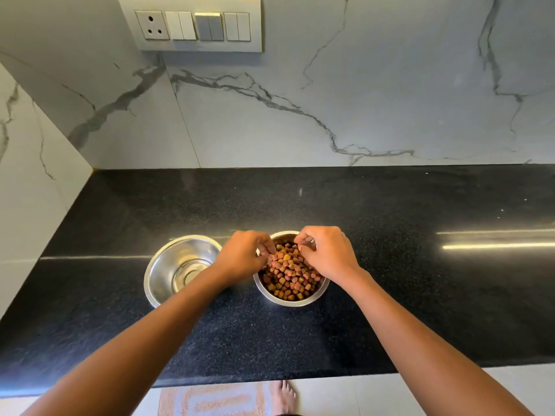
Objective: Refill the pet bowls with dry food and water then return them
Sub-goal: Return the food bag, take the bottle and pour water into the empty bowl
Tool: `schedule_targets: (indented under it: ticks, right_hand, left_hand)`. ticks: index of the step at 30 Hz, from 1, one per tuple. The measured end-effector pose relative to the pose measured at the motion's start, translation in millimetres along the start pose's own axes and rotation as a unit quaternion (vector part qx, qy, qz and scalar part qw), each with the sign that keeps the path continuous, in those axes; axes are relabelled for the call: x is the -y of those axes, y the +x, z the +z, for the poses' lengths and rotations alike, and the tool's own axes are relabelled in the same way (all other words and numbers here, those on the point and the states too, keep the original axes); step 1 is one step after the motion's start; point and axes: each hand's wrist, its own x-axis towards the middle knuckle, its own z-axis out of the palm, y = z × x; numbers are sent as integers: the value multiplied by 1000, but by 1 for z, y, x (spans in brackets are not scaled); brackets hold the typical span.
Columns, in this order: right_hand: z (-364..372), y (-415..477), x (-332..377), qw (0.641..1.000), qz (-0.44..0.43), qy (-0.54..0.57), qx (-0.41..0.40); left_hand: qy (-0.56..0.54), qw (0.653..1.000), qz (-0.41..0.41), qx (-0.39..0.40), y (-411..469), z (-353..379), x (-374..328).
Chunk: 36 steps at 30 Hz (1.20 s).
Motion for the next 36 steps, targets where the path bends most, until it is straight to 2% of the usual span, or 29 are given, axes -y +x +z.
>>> schedule_targets:
  ticks: [4,6,10,13,18,22,26,29,31,34,36]
  right_hand:
    - [-11,-7,18,999,-1,-29,20]
    - [-22,-7,28,999,-1,-33,0]
    - [-81,5,69,995,-29,-6,-95]
    - [-145,16,111,978,-72,17,-193]
    - [-263,27,189,911,-189,91,-356]
    - [-336,47,250,868,-244,166,-400]
    - [-379,86,294,869,-241,142,-408]
    - [-399,128,315,893,-185,98,-398]
    - [-405,159,323,908,-136,62,-391]
    - [-406,199,333,916,-84,47,-390]
    - [-405,220,335,917,-52,45,-393]
  left_hand:
    - [3,999,17,-28,-4,-18,-12]
    - [12,998,34,-47,-5,-32,-24]
    - [39,987,103,-121,-4,-96,-64]
    - [54,963,166,-206,-8,-161,-105]
    - [98,877,289,-372,-35,-271,-186]
    - [150,766,365,-507,-66,-340,-231]
    - [285,675,358,-579,-77,-391,-248]
    - [370,633,308,-607,-74,-416,-246]
    - [393,633,266,-612,-69,-425,-242]
    - [370,671,206,-608,-62,-437,-230]
    - [385,677,185,-600,-58,-441,-221]
